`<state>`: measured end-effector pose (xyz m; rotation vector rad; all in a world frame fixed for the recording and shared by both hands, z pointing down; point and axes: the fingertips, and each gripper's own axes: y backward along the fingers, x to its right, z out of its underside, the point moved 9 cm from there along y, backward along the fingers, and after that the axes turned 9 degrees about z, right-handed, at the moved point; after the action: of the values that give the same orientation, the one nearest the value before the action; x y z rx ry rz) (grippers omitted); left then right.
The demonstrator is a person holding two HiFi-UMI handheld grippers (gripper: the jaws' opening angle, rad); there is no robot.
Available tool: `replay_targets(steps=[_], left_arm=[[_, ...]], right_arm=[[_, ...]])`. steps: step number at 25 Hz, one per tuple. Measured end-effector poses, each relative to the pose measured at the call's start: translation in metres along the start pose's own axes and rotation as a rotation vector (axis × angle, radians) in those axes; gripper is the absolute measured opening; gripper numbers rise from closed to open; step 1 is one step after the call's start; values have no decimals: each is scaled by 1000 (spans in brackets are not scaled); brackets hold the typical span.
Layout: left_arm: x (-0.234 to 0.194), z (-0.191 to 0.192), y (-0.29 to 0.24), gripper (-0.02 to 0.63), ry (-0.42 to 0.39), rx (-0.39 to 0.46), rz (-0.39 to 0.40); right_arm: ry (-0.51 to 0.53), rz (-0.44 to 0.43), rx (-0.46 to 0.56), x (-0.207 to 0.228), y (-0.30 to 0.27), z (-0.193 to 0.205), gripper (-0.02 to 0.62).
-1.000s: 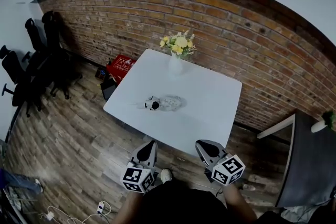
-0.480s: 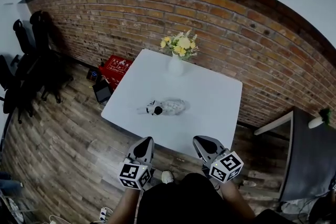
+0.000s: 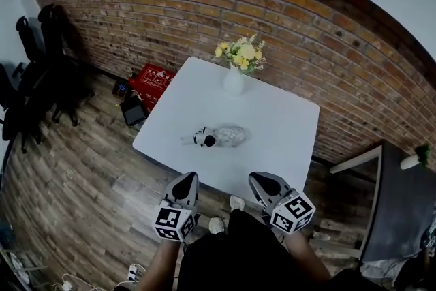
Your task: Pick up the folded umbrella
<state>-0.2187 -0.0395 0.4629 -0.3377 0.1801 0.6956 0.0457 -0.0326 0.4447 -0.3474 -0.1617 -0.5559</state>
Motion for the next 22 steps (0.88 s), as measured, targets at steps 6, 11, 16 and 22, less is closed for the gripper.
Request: replay_targets(steps=[6,11,16,22], left_arm=[[-9,0,-15,14,0,-23,-13],[-13,0,-43,14,-60,-81,-3],[-19,2,-78,14,-122,-143,26],[-35,8,-119,14,-207,-228,48]], right_arm=[[-3,-20,-15,10,-15,-1,23],[6,-35,-33,27,-31,-4,23],[26,-56,-63,42,-48,-1,23],[29,-68,-106,60,-63,5,23]])
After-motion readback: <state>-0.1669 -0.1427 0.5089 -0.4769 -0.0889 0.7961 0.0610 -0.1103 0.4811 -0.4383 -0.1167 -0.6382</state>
